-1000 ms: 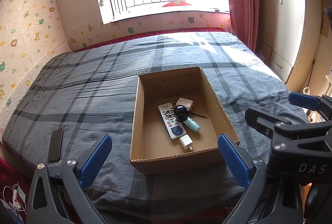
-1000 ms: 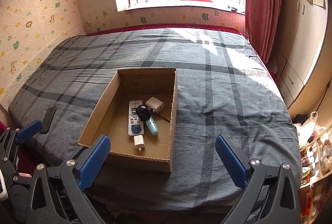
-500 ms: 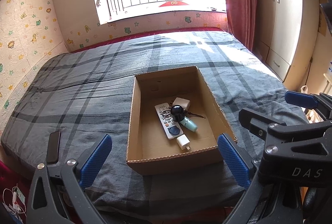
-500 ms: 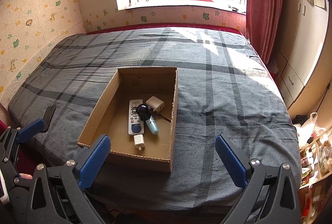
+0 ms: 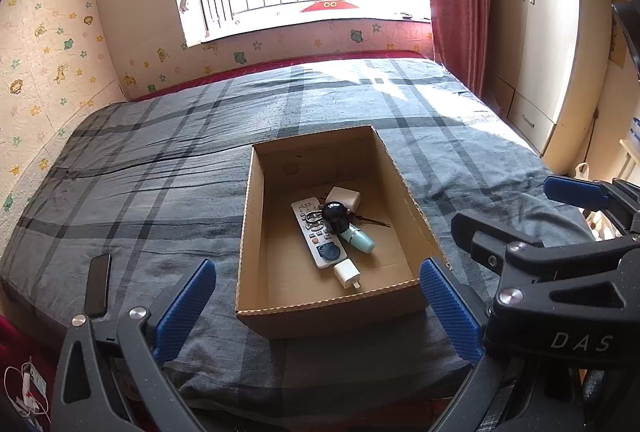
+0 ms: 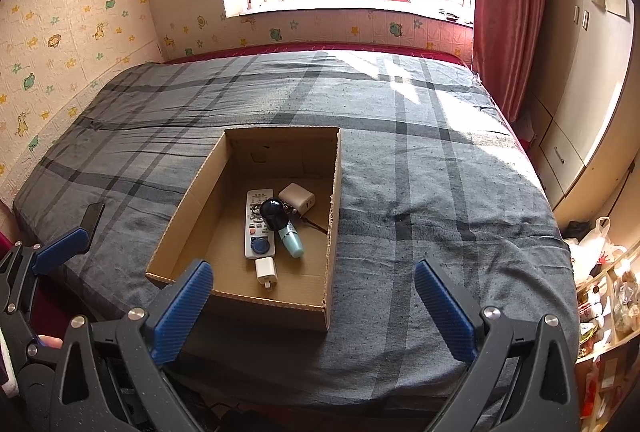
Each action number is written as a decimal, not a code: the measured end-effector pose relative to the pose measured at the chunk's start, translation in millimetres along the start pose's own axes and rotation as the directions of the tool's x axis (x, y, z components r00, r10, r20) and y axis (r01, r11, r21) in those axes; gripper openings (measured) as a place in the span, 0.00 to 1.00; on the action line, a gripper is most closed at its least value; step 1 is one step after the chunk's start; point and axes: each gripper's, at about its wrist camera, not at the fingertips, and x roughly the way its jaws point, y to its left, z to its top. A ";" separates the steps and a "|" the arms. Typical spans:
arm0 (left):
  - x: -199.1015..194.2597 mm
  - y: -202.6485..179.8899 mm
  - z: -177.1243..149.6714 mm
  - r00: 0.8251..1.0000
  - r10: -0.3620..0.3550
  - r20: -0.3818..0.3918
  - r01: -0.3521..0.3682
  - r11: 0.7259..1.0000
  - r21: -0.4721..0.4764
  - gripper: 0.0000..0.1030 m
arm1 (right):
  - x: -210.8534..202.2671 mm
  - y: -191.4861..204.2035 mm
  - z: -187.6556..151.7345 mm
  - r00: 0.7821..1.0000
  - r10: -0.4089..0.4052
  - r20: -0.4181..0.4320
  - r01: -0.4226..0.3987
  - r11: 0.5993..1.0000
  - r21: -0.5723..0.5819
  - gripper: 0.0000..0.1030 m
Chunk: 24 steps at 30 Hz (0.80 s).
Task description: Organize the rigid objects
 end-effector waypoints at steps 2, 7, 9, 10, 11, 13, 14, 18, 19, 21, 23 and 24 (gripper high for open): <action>0.6 -1.1 -0.2 1.000 -0.001 -0.002 0.001 1.000 0.004 1.00 | 1.6 -1.1 -0.5 1.000 -0.001 -0.003 0.001 1.000 0.001 1.00; 3.0 -1.6 -1.0 1.000 -0.005 -0.007 0.005 1.000 0.005 1.00 | 4.9 -4.3 -2.1 1.000 -0.005 -0.011 0.005 1.000 0.002 1.00; 3.1 -1.4 -1.0 1.000 -0.006 -0.008 0.006 1.000 0.005 1.00 | 5.3 -5.2 -2.3 1.000 -0.003 -0.010 0.003 1.000 0.001 1.00; 3.6 -1.7 -1.1 1.000 -0.006 -0.008 0.006 1.000 0.006 1.00 | 5.3 -5.1 -2.3 1.000 -0.003 -0.011 0.003 1.000 0.001 1.00; 3.7 -1.5 -1.0 1.000 -0.006 -0.008 0.006 1.000 0.006 1.00 | 5.3 -5.0 -2.3 1.000 -0.003 -0.009 0.003 1.000 0.000 1.00; 4.4 -1.7 -1.4 1.000 -0.008 -0.009 0.008 1.000 0.007 1.00 | 5.0 -4.9 -2.9 1.000 -0.002 -0.006 0.002 1.000 -0.004 1.00; 4.9 -2.0 -1.6 1.000 -0.009 -0.009 0.009 1.000 0.008 1.00 | 5.5 -5.0 -2.8 1.000 -0.003 -0.005 0.003 1.000 -0.006 1.00; 7.4 -3.1 -1.5 1.000 -0.014 -0.011 0.014 1.000 0.009 1.00 | 5.3 -5.0 -2.3 1.000 -0.004 0.000 0.004 1.000 -0.010 1.00; 8.0 -3.7 -1.2 1.000 -0.015 -0.010 0.015 1.000 0.009 1.00 | 5.2 -5.4 -2.0 1.000 -0.003 0.003 0.003 1.000 -0.011 1.00; 9.7 -4.5 -0.3 1.000 -0.018 -0.011 0.018 1.000 0.009 1.00 | 5.4 -5.9 -1.1 1.000 -0.006 0.005 0.006 1.000 -0.014 1.00; 11.4 -4.7 0.3 1.000 -0.024 -0.012 0.025 1.000 0.006 1.00 | 6.5 -6.5 0.1 1.000 -0.008 0.006 0.008 1.000 -0.016 1.00; 12.8 -4.2 1.6 1.000 -0.026 -0.014 0.026 1.000 0.006 1.00 | 6.6 -6.4 0.4 1.000 -0.008 0.006 0.009 1.000 -0.018 1.00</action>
